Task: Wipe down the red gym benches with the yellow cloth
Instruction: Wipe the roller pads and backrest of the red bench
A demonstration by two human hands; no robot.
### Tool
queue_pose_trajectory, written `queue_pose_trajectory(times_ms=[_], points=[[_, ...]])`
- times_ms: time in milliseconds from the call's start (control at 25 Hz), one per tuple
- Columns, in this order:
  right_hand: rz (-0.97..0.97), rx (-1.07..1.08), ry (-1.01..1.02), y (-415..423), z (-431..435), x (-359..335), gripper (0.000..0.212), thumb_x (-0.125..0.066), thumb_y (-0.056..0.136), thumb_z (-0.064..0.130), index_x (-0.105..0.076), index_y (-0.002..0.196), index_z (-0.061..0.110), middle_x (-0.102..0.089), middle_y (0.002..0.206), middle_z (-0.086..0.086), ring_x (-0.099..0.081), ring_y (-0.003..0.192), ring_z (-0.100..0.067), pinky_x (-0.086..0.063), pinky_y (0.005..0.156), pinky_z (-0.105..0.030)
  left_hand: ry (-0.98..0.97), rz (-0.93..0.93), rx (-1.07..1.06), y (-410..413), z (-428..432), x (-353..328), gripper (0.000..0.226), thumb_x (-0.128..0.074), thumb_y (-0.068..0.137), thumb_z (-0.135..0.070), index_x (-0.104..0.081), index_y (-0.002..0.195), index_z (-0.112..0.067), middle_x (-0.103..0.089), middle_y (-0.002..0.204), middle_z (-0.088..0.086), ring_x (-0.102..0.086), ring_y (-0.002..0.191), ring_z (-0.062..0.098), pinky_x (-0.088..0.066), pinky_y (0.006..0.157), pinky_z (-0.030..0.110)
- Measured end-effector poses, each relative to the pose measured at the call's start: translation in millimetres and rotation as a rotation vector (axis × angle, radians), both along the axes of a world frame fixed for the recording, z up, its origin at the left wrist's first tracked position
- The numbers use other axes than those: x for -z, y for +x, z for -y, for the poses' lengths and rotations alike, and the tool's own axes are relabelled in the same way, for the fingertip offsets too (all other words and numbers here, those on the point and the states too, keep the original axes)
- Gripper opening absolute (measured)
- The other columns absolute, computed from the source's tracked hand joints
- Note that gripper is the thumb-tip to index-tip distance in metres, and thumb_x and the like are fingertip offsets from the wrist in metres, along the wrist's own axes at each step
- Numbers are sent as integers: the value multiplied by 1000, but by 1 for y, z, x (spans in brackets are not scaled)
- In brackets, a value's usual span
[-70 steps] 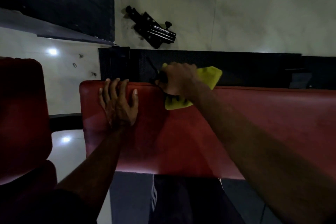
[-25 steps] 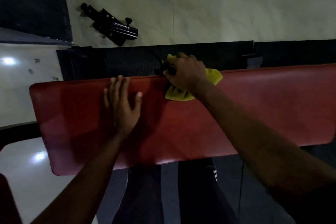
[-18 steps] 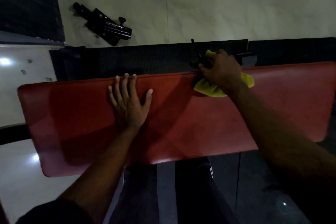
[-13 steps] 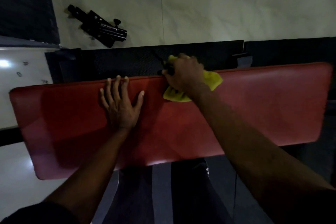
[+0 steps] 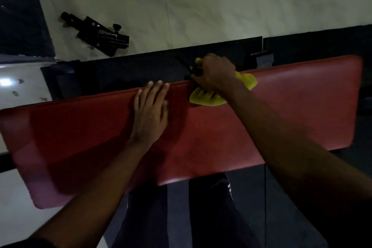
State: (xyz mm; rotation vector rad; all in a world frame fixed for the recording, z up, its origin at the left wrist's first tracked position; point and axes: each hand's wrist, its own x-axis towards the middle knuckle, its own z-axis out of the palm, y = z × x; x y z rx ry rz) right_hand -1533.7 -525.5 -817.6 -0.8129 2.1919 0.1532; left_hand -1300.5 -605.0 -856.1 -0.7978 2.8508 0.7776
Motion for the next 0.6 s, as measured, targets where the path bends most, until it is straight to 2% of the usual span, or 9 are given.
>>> queue_pose_trajectory(times_ms=[120,200,280,360,480,600], points=[[47,-10,-30,-22,-24,-8,47,-63,91,51,-62,133,30,-54,127,-11,-54,120,-39,-51,94,-48,24,16,115,-47,-27,1,54,-40,104,-47,-46,150,-18,-45,155,6,-35,147,26,-21,121,48],[-68,30,21,-55,-60,-14,45,-64,92,47,-61,134,32,-54,128,-15,-55,119,-42,-52,94,-48,2,38,96,-67,-43,3,54,-42,103,-48,-48,148,-20,-49,151,4,-39,144,25,-21,119,47],[-149,137,80,-80,-87,-19,46,-64,93,44,-62,135,25,-54,129,-18,-55,119,-44,-48,95,-47,-59,58,70,-72,-51,8,52,-42,102,-48,-48,148,-22,-51,148,2,-41,142,25,-22,119,47],[-147,175,87,-84,-86,-14,48,-65,93,43,-62,134,18,-55,129,-19,-56,119,-43,-46,97,-46,-115,65,81,-69,-51,11,53,-39,103,-49,-45,149,-23,-51,148,3,-42,140,25,-22,118,47],[-69,55,24,-64,-67,-7,51,-61,91,52,-60,134,24,-52,130,-15,-53,120,-44,-49,98,-51,-138,72,95,-67,-50,14,54,-39,104,-50,-45,149,-23,-51,148,5,-42,140,26,-22,117,47],[-41,-49,-38,-61,-78,-10,49,-58,94,49,-56,138,28,-50,132,-12,-47,122,-43,-49,91,-51,-167,55,77,-67,-53,16,53,-42,103,-49,-47,148,-23,-53,145,5,-45,138,26,-24,116,47]])
